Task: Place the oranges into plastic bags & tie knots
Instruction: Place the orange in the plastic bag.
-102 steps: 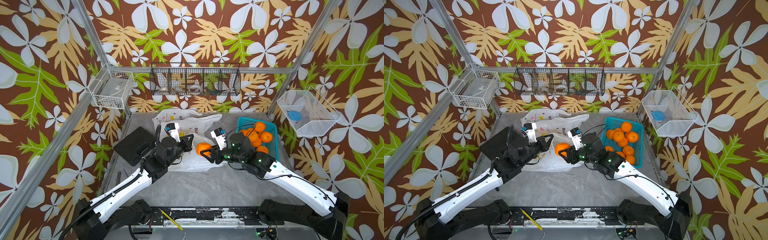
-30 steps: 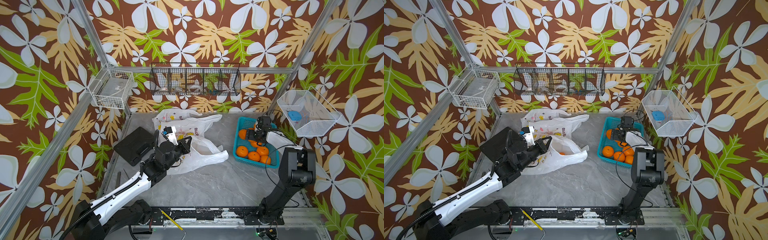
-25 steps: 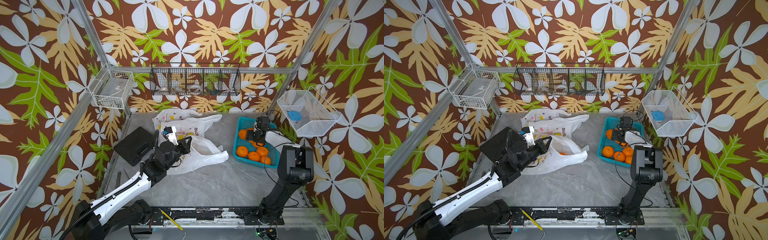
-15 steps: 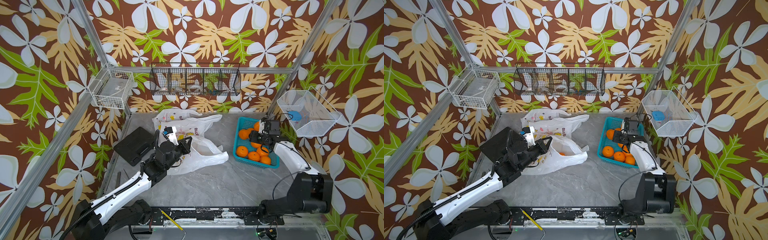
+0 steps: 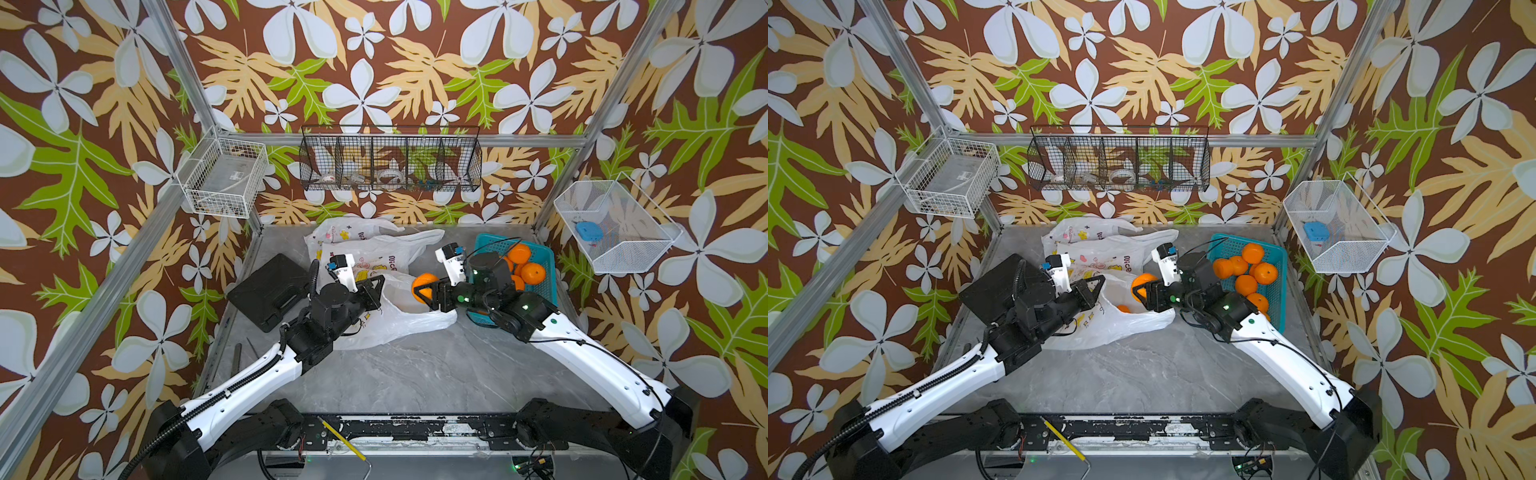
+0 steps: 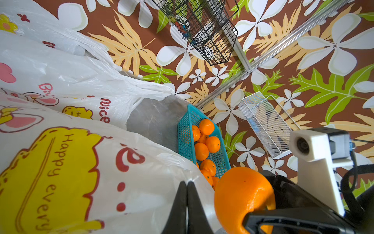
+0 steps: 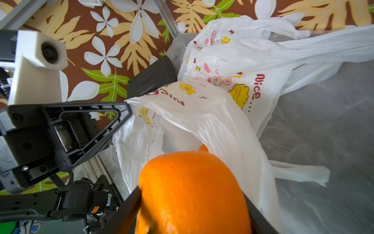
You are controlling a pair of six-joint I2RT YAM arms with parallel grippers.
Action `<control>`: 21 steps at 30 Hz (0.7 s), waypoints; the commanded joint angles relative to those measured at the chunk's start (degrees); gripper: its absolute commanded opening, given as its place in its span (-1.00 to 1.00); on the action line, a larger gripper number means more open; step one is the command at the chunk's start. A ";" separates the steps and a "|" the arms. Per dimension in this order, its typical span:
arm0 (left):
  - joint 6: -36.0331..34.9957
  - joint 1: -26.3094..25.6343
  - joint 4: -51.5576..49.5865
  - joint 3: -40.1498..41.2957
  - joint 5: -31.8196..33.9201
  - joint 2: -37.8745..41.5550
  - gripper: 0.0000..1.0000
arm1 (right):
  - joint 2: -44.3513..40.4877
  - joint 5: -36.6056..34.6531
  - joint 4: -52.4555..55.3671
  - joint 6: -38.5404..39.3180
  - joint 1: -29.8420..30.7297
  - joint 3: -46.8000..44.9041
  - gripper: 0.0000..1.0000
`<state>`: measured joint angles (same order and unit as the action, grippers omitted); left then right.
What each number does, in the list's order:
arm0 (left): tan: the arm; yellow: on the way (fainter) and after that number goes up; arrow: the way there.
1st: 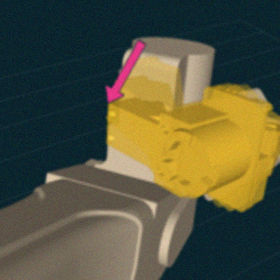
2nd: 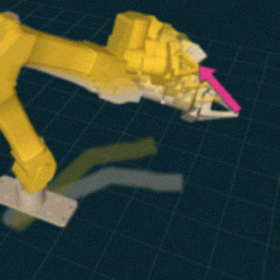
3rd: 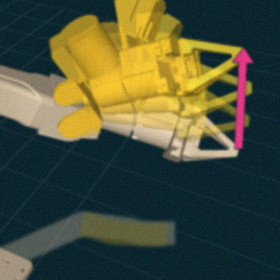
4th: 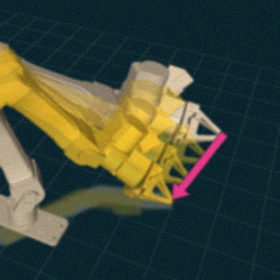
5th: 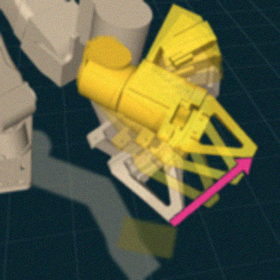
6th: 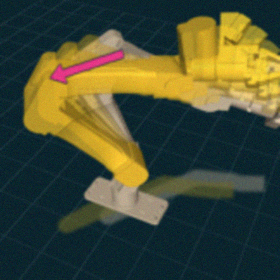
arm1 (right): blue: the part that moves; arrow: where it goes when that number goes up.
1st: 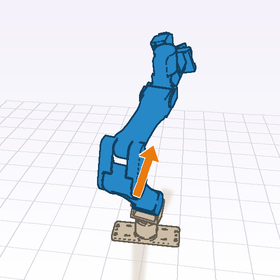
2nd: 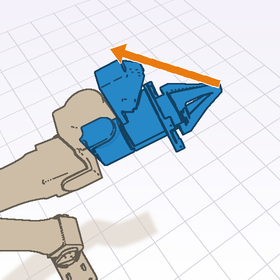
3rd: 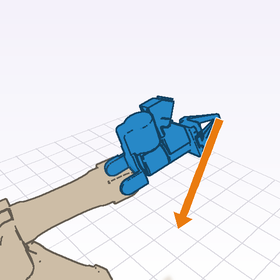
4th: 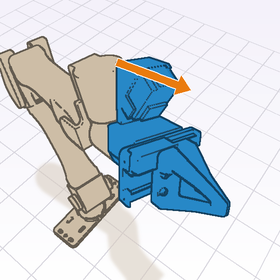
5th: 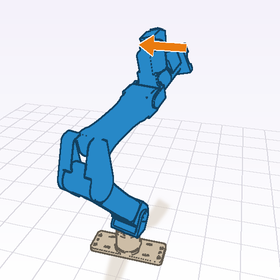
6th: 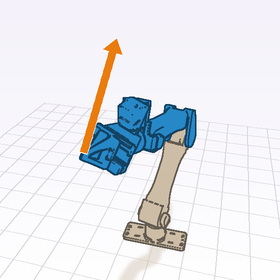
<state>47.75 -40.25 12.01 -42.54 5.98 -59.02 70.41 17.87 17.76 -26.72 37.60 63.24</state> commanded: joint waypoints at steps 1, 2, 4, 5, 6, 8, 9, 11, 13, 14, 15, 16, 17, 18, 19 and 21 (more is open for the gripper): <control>-0.13 0.08 0.28 0.27 0.13 0.66 -1.00 | 3.41 -1.08 -4.03 -2.25 3.18 0.63 0.20; -0.07 0.11 0.36 0.35 0.11 0.76 -1.00 | 4.68 -0.95 -4.84 -2.54 3.87 0.57 0.20; 0.06 0.09 0.35 0.35 0.08 0.85 -1.00 | 7.48 -0.99 -7.62 -3.64 4.70 -0.19 0.20; 0.00 0.04 0.36 0.35 -0.09 0.93 -1.00 | 8.64 -0.57 -9.30 -4.00 4.91 -0.53 0.20; -0.01 0.08 0.33 0.31 -0.14 0.93 -1.00 | 9.95 -0.38 -11.13 -4.64 5.22 -0.75 0.20; -0.02 0.08 0.21 0.27 -0.31 0.92 -1.00 | 13.23 0.42 -14.11 -5.29 5.71 -0.22 0.22; -0.02 0.08 0.12 0.27 -0.25 1.00 -1.00 | 14.85 0.65 -15.40 -5.61 6.13 0.38 0.24; 0.28 0.08 0.11 0.31 0.08 1.35 -1.00 | 17.77 2.53 -17.23 -6.10 6.63 1.46 0.35; 0.67 0.08 0.13 0.40 1.19 1.76 -1.00 | 19.46 4.49 -18.59 -7.17 6.65 1.66 0.44; 0.81 0.08 0.12 0.60 1.55 1.86 -1.00 | 19.38 4.63 -18.72 -7.19 6.67 1.57 0.49; 0.93 0.08 0.12 0.66 2.05 1.90 -1.00 | 18.84 4.08 -18.03 -6.77 6.69 1.36 0.54; 1.08 0.08 0.12 0.80 2.38 1.97 -1.00 | 17.90 2.34 -16.57 -5.65 6.66 1.31 0.60; 1.19 0.08 0.12 0.94 2.52 1.93 -1.00 | 16.87 0.61 -14.57 -4.73 6.68 1.30 0.65; 1.21 0.09 0.21 0.96 2.53 1.81 -1.00 | 15.43 -1.02 -12.33 -3.47 6.41 1.20 0.68; 1.30 0.08 0.23 0.97 2.55 1.54 -1.00 | 13.44 -2.34 -10.04 -2.63 5.84 0.87 0.69; 1.47 0.09 0.21 1.06 2.68 1.20 -1.00 | 9.54 -3.48 -7.31 -2.09 4.12 -0.64 0.68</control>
<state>49.08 -40.25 11.16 -41.56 7.51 -57.52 83.20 18.39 6.09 -30.98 43.13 63.61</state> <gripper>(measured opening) 0.047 0.845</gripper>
